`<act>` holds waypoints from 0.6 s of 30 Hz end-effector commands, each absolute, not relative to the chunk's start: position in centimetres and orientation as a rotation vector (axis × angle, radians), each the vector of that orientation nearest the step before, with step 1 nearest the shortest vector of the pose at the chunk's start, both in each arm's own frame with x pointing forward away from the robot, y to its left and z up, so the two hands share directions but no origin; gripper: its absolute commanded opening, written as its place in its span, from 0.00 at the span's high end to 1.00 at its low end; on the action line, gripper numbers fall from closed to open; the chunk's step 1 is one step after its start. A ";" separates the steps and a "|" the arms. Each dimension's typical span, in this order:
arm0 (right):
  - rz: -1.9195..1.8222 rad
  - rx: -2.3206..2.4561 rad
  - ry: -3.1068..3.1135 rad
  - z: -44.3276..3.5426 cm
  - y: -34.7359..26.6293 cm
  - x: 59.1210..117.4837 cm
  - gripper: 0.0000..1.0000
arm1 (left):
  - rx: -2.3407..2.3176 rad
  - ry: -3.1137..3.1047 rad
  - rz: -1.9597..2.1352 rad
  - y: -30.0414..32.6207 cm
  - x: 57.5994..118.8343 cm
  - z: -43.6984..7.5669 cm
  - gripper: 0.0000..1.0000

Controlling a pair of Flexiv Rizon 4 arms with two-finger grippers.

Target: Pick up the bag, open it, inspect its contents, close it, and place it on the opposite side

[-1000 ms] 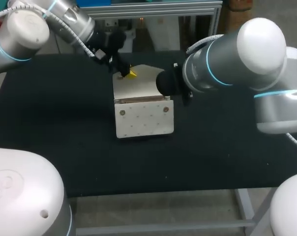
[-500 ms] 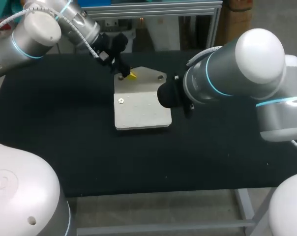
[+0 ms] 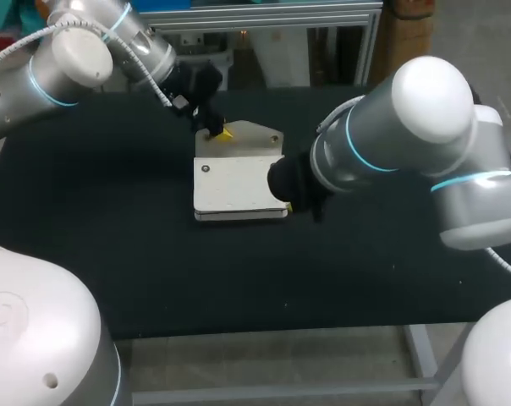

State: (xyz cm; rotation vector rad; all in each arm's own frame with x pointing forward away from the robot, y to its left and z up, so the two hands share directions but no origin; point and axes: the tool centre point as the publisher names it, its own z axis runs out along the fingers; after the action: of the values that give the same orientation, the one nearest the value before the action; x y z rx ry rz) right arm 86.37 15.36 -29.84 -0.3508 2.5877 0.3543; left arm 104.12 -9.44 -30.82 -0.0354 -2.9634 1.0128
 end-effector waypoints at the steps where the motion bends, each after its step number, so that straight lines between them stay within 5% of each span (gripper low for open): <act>1: 0.349 -0.345 2.587 -31.1 16.1 86.6 0.57 | 0.037 -3.064 1.023 -9.6 102.8 -31.1 1.00; 18: 0.225 -0.312 2.488 -35.3 17.0 87.2 0.63 | 0.002 -3.030 1.042 -8.9 102.3 -32.5 1.00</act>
State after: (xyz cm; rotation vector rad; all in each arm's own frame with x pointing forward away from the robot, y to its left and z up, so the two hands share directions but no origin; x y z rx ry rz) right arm 87.23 16.23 -33.85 -0.3253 2.5378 0.2426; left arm 102.29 -9.05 -32.25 0.0112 -3.0306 1.0302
